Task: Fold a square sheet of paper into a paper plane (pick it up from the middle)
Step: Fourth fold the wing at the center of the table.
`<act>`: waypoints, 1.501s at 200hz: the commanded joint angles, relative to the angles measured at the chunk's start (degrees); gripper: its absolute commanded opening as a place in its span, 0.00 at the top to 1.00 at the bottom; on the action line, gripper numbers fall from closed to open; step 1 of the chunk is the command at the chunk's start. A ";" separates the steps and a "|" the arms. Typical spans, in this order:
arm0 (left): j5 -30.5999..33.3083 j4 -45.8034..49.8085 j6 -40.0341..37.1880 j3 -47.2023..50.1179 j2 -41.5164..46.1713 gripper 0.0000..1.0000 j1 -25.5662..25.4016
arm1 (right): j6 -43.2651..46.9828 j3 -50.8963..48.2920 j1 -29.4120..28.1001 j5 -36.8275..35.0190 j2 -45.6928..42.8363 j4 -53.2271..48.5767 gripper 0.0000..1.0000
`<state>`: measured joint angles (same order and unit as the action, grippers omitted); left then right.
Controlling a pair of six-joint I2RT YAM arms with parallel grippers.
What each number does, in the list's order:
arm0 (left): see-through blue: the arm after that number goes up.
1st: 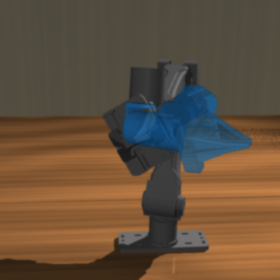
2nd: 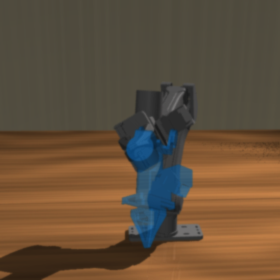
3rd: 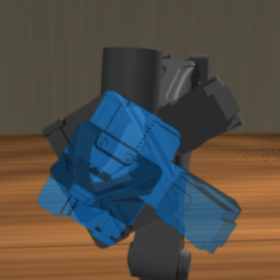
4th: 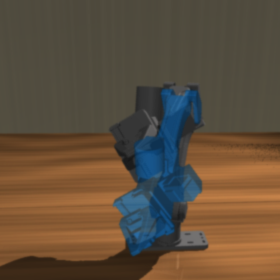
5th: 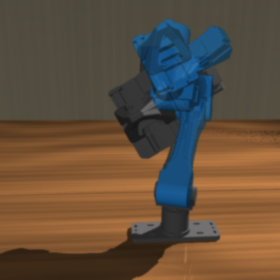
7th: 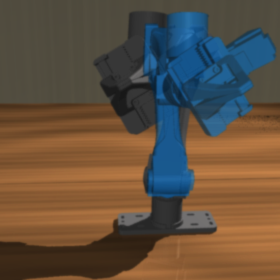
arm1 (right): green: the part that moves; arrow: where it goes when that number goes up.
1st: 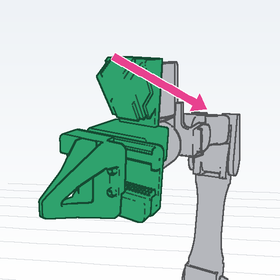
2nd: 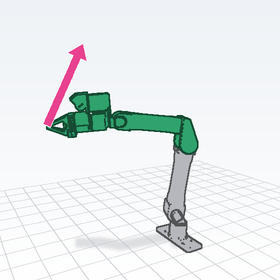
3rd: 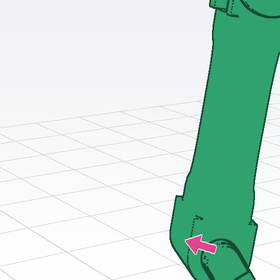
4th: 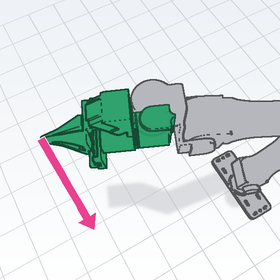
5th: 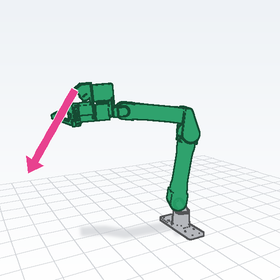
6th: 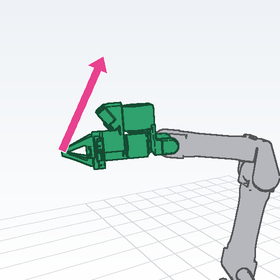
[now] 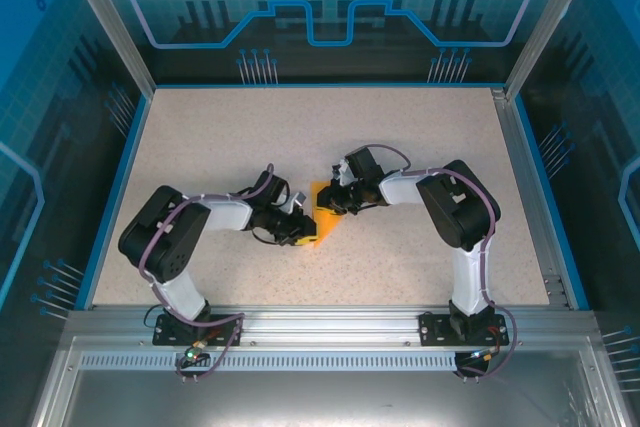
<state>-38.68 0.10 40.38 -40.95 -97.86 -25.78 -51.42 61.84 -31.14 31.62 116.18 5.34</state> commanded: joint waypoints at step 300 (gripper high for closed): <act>-1.33 0.08 3.27 5.50 -2.73 0.81 -3.19 | 1.89 -1.88 0.91 -7.10 4.75 -8.51 0.83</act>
<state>-37.98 -9.74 44.66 -38.74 -100.47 -27.70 -50.96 62.17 -31.09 31.73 116.40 4.67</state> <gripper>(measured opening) 0.192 0.169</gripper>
